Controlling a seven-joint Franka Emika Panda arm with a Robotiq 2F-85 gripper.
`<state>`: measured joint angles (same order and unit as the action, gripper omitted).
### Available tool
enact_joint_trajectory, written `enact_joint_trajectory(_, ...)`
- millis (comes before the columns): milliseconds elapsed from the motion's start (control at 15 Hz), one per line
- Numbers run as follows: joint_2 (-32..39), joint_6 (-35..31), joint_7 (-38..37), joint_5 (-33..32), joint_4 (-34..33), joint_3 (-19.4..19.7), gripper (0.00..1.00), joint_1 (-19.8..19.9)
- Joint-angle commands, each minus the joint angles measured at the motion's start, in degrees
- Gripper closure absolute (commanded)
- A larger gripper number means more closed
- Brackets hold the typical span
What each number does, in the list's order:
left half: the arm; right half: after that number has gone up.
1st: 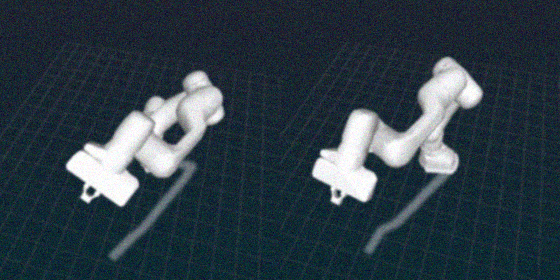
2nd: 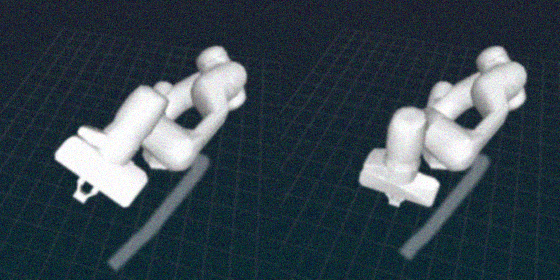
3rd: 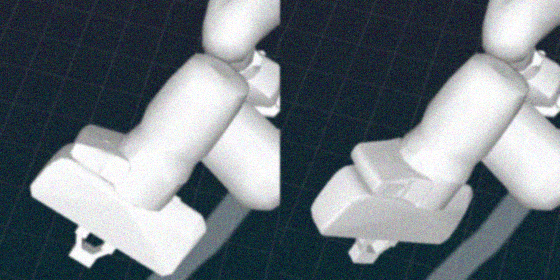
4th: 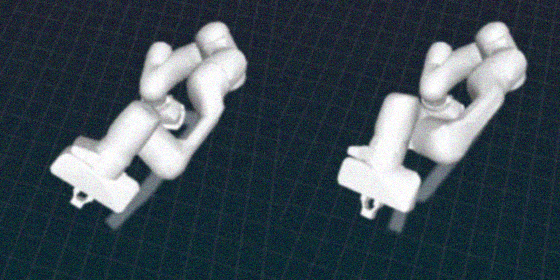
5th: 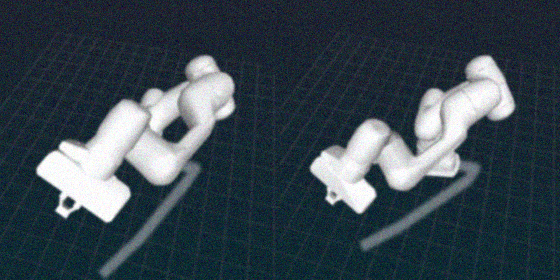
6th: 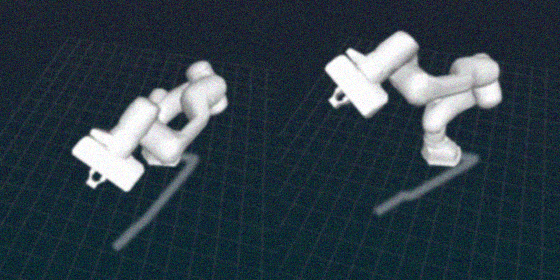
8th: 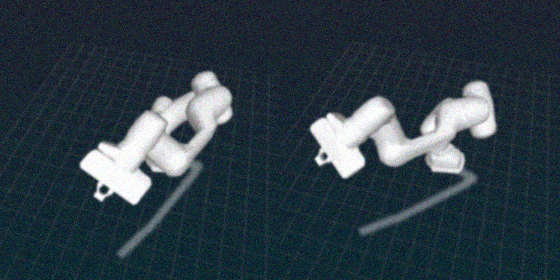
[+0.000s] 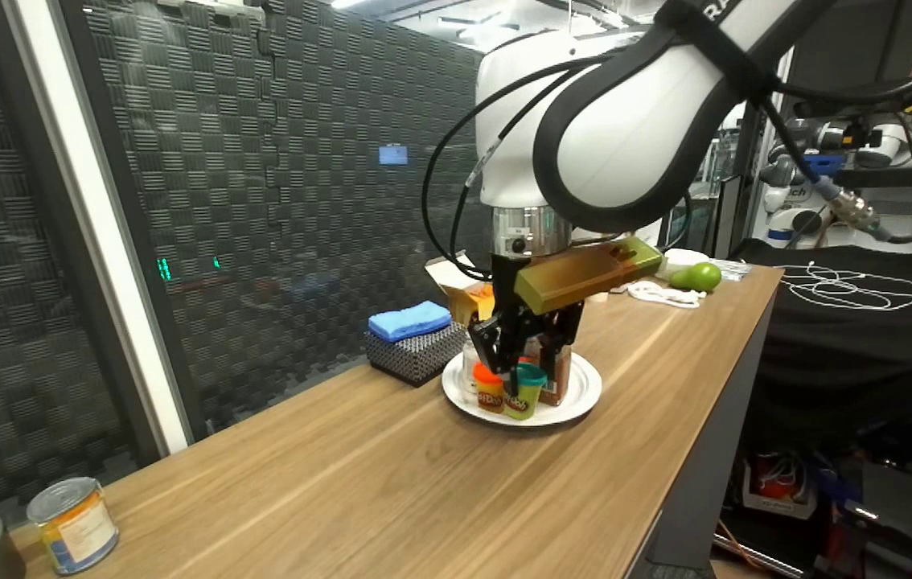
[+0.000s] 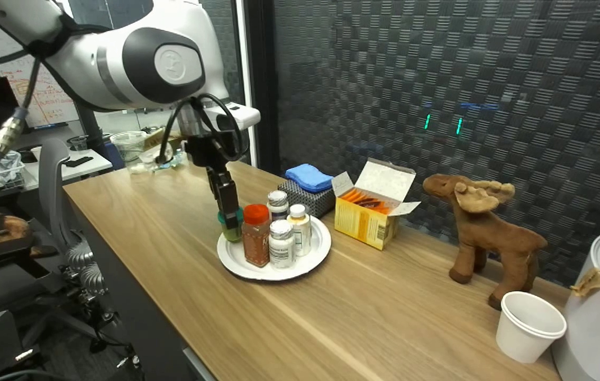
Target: Put the bottles on the tray
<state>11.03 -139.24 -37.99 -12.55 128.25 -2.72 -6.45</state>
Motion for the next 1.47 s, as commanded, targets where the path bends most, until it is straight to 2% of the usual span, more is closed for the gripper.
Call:
enact_joint_trajectory(0,2.9,0.4,-4.8,-5.3,-3.4,2.0,0.73,-2.6)
enact_joint_trajectory(667,2.6,1.3,-13.1,-16.5,-1.9,3.0,0.73,-5.7)
enact_joint_trajectory(800,2.2,1.4,-14.1,-17.9,-1.4,2.8,0.23,-6.0)
enact_joint_trajectory(867,1.8,1.1,-14.6,-18.7,-1.0,2.8,0.21,-6.0)
enact_joint_trajectory(1067,0.5,-0.1,-14.6,-18.9,0.4,2.4,0.01,-6.0)
enact_joint_trajectory(1267,-1.1,-0.7,-14.1,-18.2,1.7,2.0,0.00,-5.9)
enact_joint_trajectory(1400,-3.2,0.0,-12.2,-15.5,2.4,1.0,0.00,-5.4)
